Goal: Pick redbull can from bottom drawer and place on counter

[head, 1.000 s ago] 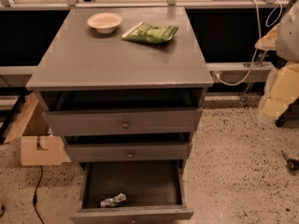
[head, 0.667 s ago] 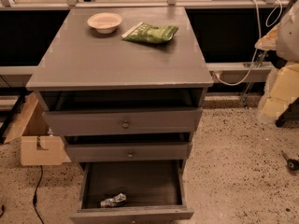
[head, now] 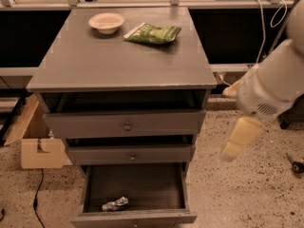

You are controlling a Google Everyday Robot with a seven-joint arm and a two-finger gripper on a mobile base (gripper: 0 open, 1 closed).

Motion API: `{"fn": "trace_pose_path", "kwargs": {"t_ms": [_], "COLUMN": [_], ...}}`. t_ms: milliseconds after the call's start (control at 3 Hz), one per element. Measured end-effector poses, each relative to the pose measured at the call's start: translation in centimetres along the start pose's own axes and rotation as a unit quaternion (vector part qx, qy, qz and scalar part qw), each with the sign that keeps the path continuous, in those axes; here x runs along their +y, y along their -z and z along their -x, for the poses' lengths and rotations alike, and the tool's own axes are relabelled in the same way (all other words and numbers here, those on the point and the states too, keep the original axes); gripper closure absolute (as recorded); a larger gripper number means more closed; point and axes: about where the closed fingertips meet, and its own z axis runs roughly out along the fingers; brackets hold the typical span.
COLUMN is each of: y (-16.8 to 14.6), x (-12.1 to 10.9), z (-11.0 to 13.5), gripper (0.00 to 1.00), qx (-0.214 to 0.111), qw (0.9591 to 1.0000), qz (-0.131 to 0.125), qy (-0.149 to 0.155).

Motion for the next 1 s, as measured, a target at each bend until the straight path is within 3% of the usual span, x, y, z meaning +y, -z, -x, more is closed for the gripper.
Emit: {"fn": "trace_pose_path", "kwargs": {"t_ms": [333, 667, 1000], "y": [-9.2, -9.3, -13.6], "x": [3.2, 3.2, 3.9], "z": [1.1, 1.1, 0.7], "gripper": [0.00, 0.00, 0.00], "qx": [-0.051, -0.051, -0.080], "qw": [0.9976, 0.9976, 0.9944], "qz": [0.046, 0.046, 0.068], "qy": [-0.012, -0.012, -0.015]}}
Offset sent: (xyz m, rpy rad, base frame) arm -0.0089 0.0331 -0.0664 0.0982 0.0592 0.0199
